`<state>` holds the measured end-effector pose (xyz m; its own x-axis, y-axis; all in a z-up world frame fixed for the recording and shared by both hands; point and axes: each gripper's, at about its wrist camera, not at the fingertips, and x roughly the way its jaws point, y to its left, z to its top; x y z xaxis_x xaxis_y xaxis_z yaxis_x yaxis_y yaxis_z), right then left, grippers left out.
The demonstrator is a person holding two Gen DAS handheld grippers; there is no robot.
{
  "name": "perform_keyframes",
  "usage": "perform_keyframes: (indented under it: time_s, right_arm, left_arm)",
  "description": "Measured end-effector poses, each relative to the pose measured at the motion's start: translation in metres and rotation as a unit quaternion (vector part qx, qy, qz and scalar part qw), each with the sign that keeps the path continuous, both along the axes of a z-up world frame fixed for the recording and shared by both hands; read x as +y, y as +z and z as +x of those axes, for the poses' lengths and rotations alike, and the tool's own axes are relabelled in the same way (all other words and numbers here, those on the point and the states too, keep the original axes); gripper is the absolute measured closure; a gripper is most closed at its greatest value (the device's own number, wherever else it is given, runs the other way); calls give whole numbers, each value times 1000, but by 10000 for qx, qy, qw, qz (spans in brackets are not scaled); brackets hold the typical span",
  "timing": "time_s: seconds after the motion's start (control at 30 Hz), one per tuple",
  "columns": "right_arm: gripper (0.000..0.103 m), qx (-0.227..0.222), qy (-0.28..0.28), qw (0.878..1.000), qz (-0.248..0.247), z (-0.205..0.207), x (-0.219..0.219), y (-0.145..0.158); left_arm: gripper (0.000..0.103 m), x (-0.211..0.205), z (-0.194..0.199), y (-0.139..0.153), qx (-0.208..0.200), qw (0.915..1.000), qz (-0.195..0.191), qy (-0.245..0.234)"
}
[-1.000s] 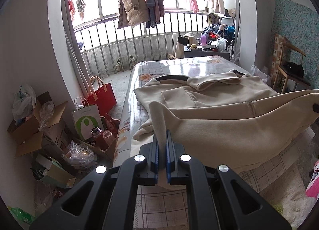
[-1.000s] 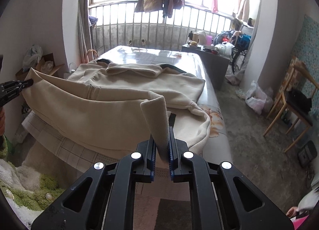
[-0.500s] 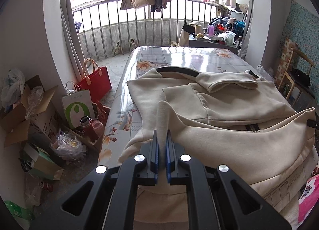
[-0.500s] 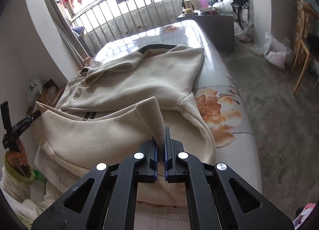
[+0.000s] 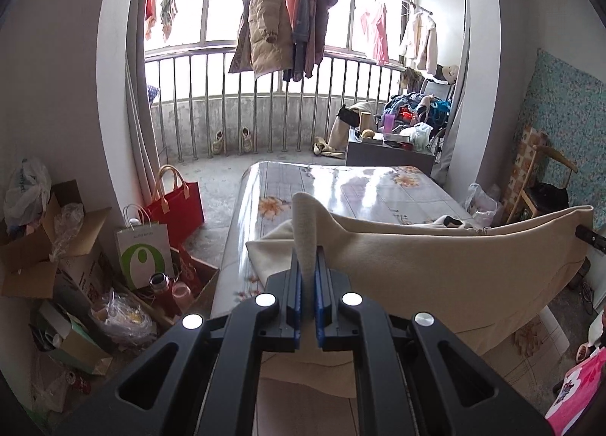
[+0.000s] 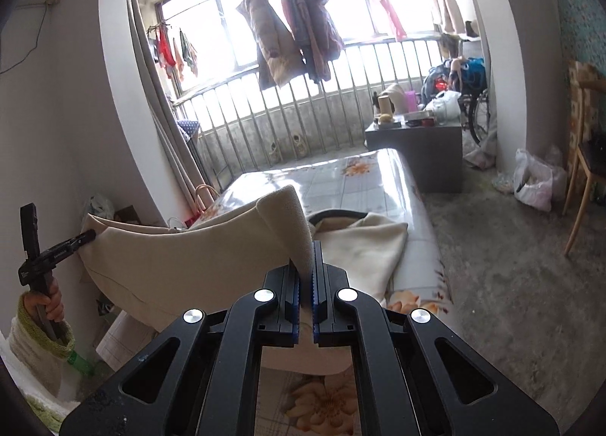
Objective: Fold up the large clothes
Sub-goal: 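Lift the bundle edge with both grippers and fold it over the jacket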
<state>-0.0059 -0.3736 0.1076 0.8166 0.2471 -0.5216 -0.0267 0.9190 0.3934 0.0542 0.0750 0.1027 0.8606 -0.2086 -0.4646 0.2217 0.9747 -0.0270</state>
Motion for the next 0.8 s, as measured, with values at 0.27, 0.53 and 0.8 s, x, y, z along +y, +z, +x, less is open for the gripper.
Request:
perform_keyframes:
  time_s: [0.27,0.53,0.8]
  right_arm:
    - [100,424,71,9985,351,115,-26,-6]
    - [100,1299,107,9912,239,215,-33,-68]
    - [78,2613,-118,9652,-85,257,-37,-155]
  left_arm:
    - [98,-14,92,16,-102,9997,207,-67]
    - [98,-32,217,-25,894,9951,404,-126]
    - [85,-16,285,-115,2341,9718,230,178]
